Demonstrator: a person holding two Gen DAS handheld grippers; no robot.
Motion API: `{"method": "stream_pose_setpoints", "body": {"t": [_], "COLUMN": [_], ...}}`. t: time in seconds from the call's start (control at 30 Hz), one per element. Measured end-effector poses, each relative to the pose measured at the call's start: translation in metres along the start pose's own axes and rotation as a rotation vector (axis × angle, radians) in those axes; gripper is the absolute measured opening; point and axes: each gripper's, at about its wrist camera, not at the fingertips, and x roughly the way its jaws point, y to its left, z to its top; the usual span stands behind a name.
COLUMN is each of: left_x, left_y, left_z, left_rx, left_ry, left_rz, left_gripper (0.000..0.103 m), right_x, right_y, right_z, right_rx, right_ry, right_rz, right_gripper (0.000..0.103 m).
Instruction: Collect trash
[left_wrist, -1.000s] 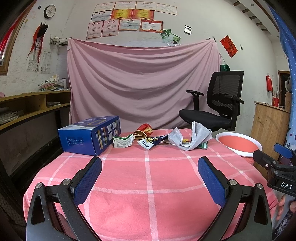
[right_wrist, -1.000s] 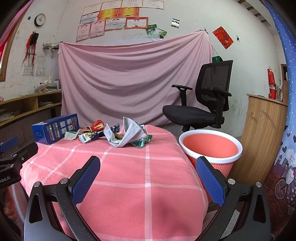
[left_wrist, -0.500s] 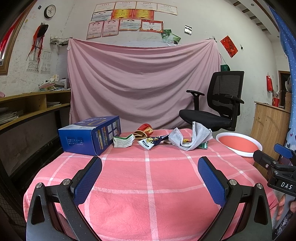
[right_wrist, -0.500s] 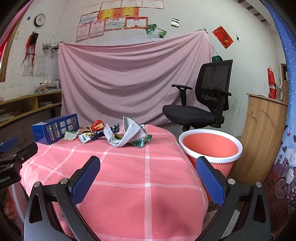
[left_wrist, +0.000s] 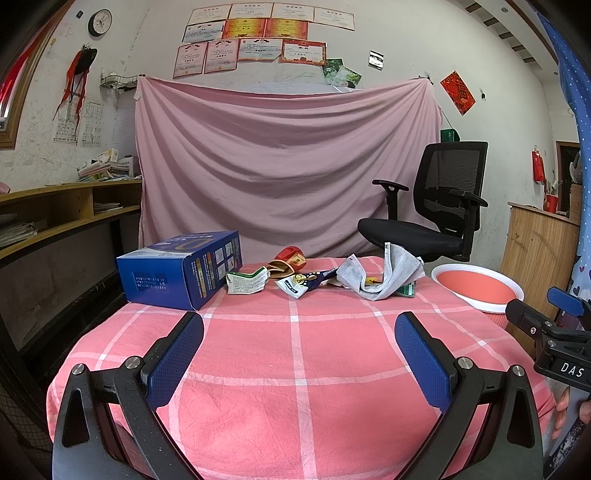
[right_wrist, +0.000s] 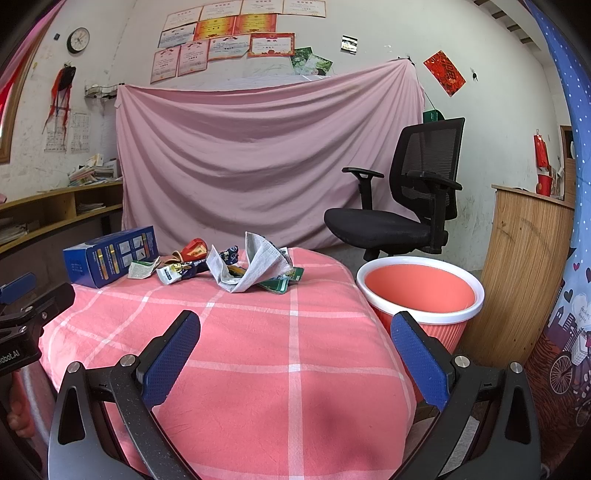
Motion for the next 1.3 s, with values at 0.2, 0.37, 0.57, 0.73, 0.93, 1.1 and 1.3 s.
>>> {"method": "stream_pose_setpoints", "body": {"t": [0.2,0.37,0.57,0.73,0.93,1.1,1.3], "left_x": [0.000,-0.002,-0.004,-0.001,0.006,0.019,0.038], "left_y": [0.000,0.003,0.005,0.006,0.011,0.014,0.010], "left_z": [0.000,0.000,0.001,0.003,0.009,0.021,0.041], "left_rx": [-0.001,-0.009,-0.011,-0.017,-0.048,-0.072,-0.027], "left_ry": [-0.002,-0.013,-0.021,-0.028,-0.041,-0.063,-0.111], "left_rz": [0.002,0.008,0.021,0.041,0.084,0.102,0.094], "left_gripper": [0.102,0.102,0.102,0.102,0.101,0.102,0.102], "right_x": [0.000,0.000,0.000,0.006,0.009,0.013,0.025], "right_y": [0.000,0.000,0.001,0.001,-0.009,-0.018,-0.021], "right_z": [0.000,-0.001,-0.001,0.002,0.017,0.035,0.055], "right_rx": [0.001,0.002,0.002,0.008,0.034,0.040,0.011], "right_ry": [0.000,0.001,0.004,0.006,-0.030,-0.086,-0.175], "right_rz": [0.001,0.001,0.005,0.018,0.019,0.027,-0.004], "right_gripper": [0.103,0.103,0.103,0.103,0.103,0.103,0.103]}}
